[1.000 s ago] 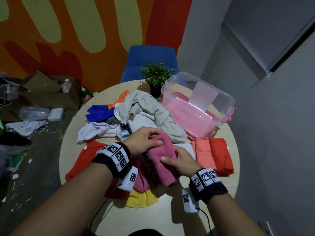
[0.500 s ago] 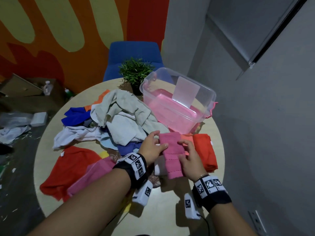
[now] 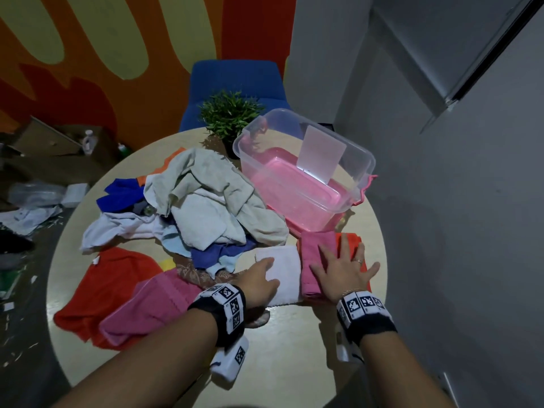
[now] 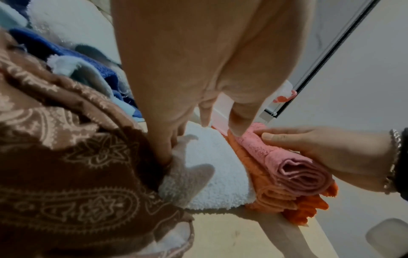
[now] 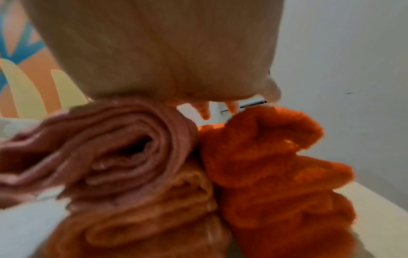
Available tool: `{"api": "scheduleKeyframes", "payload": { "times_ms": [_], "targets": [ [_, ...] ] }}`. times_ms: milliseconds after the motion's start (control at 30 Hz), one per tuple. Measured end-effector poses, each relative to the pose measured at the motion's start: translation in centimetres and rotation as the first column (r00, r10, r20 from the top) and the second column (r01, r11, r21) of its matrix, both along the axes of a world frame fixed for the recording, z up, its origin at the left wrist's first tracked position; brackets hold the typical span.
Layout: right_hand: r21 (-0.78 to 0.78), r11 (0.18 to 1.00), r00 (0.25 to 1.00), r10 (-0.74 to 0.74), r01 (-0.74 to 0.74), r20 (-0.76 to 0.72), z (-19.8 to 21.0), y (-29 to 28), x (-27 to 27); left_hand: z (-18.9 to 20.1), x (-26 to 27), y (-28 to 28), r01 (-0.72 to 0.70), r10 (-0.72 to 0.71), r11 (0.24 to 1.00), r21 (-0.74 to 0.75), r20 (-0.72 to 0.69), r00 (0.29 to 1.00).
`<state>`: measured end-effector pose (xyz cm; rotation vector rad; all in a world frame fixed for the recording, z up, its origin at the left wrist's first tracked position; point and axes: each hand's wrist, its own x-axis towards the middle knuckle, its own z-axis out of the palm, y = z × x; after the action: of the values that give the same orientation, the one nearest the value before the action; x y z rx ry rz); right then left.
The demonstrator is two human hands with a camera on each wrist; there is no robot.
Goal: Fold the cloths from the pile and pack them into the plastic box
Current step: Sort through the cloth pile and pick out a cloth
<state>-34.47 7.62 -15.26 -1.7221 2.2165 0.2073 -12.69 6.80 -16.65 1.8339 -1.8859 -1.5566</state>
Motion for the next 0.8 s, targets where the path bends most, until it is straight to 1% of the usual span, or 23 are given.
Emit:
{"api": "scheduleKeyframes", "payload": {
  "times_ms": [67,100,233,267,367,433,500,533,600,633,667,700,733,767,800],
  "targets": [
    [0.113,0.992,0.998,0.058,-0.059,0.011,-1.2,0.1,-0.7,0.0,-0.3,0.2,0.077,-0.078,0.996,0.039,0.022,0.997],
    [0.136,0.987,0.996,0.084,-0.085,0.017,-1.7,0.2,-1.2,0.1,-0.4,0.2,0.085,-0.085,0.996,0.035,0.010,0.996],
    [0.123,0.984,0.991,0.131,-0.130,-0.001,-2.7,0.3,-2.6,0.0,-0.6,-0.2,0.021,-0.018,0.999,0.039,-0.088,0.996],
    [0.129,0.982,0.990,0.138,-0.136,-0.012,-2.8,0.2,-2.5,0.0,-0.5,-0.2,0.019,-0.018,1.000,0.007,-0.105,0.994],
    [0.174,0.973,0.987,0.159,-0.154,-0.019,-2.6,-0.3,-2.1,1.2,0.5,-0.6,-0.058,0.034,0.978,-0.201,-0.121,0.992],
    [0.184,0.973,0.990,0.141,-0.138,-0.003,-1.5,-0.4,-2.0,2.6,2.2,-1.0,-0.050,0.032,0.955,-0.292,-0.067,0.997],
    [0.138,0.986,0.995,0.093,-0.095,0.023,-0.1,-0.2,-1.3,3.5,5.1,-1.5,-0.027,0.038,0.935,-0.353,0.023,0.999],
    [0.079,0.994,0.997,0.072,-0.073,0.016,0.6,0.0,-0.7,3.7,6.9,-1.7,-0.045,0.074,0.926,-0.374,0.064,0.995],
    [-0.108,0.993,0.999,0.048,-0.046,0.012,1.7,0.5,0.7,3.8,10.3,-1.8,-0.093,0.153,0.915,-0.392,0.123,0.981],
    [-0.224,0.973,0.998,0.055,-0.046,0.035,2.2,0.6,1.5,3.7,11.9,-1.6,-0.091,0.162,0.919,-0.383,0.157,0.974],
    [-0.330,0.942,0.993,0.083,-0.053,0.079,2.4,0.7,2.4,3.6,13.4,-1.4,-0.058,0.135,0.935,-0.350,0.200,0.970],
    [-0.401,0.914,0.982,0.134,-0.069,0.135,2.7,0.7,3.5,3.7,14.7,-0.9,0.006,0.068,0.958,-0.287,0.247,0.967],
    [-0.415,0.906,0.958,0.189,-0.086,0.215,2.7,0.8,4.8,3.7,15.6,-0.2,0.085,-0.021,0.976,-0.203,0.297,0.955],
    [-0.387,0.916,0.922,0.234,-0.104,0.307,2.6,0.9,6.1,3.6,16.3,0.5,0.177,-0.117,0.974,-0.139,0.357,0.927],
    [-0.334,0.933,0.887,0.263,-0.134,0.380,2.6,1.1,7.6,3.1,16.6,1.3,0.285,-0.215,0.953,-0.102,0.435,0.874]
  ]
}}
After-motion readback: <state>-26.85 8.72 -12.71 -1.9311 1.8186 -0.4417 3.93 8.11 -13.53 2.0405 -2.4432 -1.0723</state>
